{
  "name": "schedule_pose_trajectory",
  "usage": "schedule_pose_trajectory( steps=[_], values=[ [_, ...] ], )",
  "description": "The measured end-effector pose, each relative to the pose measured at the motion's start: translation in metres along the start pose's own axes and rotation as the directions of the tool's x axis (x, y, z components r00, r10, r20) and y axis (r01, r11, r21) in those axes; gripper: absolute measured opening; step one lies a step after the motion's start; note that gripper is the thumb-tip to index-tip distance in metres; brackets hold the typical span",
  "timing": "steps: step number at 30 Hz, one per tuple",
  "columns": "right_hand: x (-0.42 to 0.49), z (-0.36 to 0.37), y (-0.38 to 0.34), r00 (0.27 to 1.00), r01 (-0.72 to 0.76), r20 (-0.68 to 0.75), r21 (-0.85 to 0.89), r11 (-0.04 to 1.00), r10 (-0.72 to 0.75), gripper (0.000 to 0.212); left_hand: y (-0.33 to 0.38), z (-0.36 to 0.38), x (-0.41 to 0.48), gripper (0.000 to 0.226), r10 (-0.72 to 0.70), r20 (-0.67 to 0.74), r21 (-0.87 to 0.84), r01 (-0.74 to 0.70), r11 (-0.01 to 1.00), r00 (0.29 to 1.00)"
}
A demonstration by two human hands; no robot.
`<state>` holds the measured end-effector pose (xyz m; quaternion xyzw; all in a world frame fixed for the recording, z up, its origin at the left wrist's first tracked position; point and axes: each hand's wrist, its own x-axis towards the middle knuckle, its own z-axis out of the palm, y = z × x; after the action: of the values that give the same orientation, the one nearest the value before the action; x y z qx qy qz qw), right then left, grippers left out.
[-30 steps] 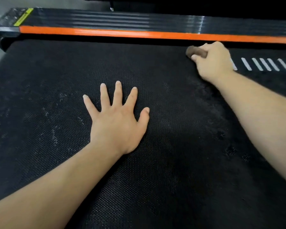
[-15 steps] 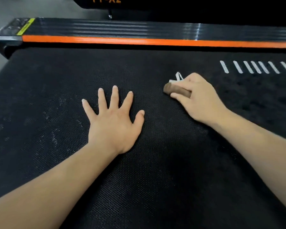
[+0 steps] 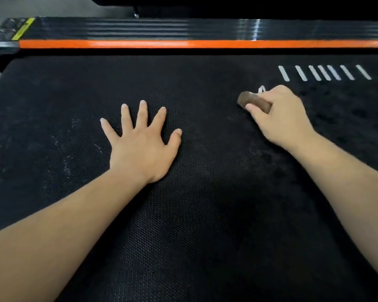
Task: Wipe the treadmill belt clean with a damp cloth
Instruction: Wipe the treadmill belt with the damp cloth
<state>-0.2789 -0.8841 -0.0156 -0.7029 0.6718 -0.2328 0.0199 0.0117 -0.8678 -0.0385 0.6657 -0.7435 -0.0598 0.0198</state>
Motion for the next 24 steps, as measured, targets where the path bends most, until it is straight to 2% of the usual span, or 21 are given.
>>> schedule_pose_trajectory(
  steps=[2,5,7,9,11,12,15,17,18,21,22,24],
  values=[
    [-0.022,0.006,-0.015,1.000,0.022,-0.008,-0.005,1.000,-0.022,0.032,0.000,-0.001,0.000,0.076,0.000,0.001,0.000,0.000,1.000,1.000],
    [-0.085,-0.003,-0.051,0.966,0.204,0.124,0.170,0.964,-0.227,0.033,0.000,0.000,-0.001,0.075,-0.001,-0.009,-0.006,0.001,1.000,1.000],
    [-0.089,-0.012,-0.042,0.947,0.266,0.147,0.133,0.955,-0.284,0.030,0.000,-0.001,-0.002,0.075,-0.003,-0.014,-0.008,0.003,1.000,1.000],
    [-0.064,-0.017,-0.016,0.991,0.122,0.062,0.017,0.992,-0.123,0.026,0.000,-0.001,-0.001,0.075,-0.001,-0.011,-0.008,0.001,1.000,1.000],
    [-0.055,-0.015,-0.007,0.999,-0.035,-0.008,-0.020,0.999,0.034,0.025,0.000,-0.001,-0.001,0.074,-0.003,-0.008,-0.009,0.003,1.000,1.000],
    [-0.066,-0.013,-0.016,1.000,-0.027,-0.009,-0.012,1.000,0.027,0.025,0.000,0.000,-0.001,0.075,-0.004,-0.010,-0.011,0.004,1.000,1.000],
    [-0.125,-0.016,-0.059,0.969,0.176,0.143,0.170,0.970,-0.201,0.025,-0.001,0.000,-0.001,0.075,-0.006,-0.018,-0.002,0.005,1.000,1.000],
    [-0.133,-0.026,-0.054,0.943,0.228,0.200,0.196,0.954,-0.266,0.025,-0.001,0.000,-0.001,0.075,-0.007,-0.023,-0.005,0.007,1.000,1.000],
    [-0.124,-0.029,-0.042,0.961,0.197,0.167,0.142,0.970,-0.220,0.024,-0.002,0.000,-0.001,0.075,-0.003,-0.024,-0.013,0.003,1.000,1.000],
    [-0.104,-0.029,-0.016,0.999,-0.039,-0.002,0.007,0.999,0.039,0.025,-0.002,0.000,-0.001,0.075,0.007,-0.028,-0.034,-0.008,0.999,1.000],
    [-0.113,-0.026,-0.023,0.999,-0.033,-0.020,0.008,0.999,0.033,0.027,-0.002,0.000,-0.001,0.074,0.006,-0.032,-0.037,-0.007,0.999,0.999],
    [-0.150,-0.027,-0.057,0.985,0.148,0.077,0.094,0.985,-0.155,0.029,-0.002,-0.001,-0.002,0.073,0.010,-0.038,-0.035,-0.012,0.999,0.999]
  ],
)
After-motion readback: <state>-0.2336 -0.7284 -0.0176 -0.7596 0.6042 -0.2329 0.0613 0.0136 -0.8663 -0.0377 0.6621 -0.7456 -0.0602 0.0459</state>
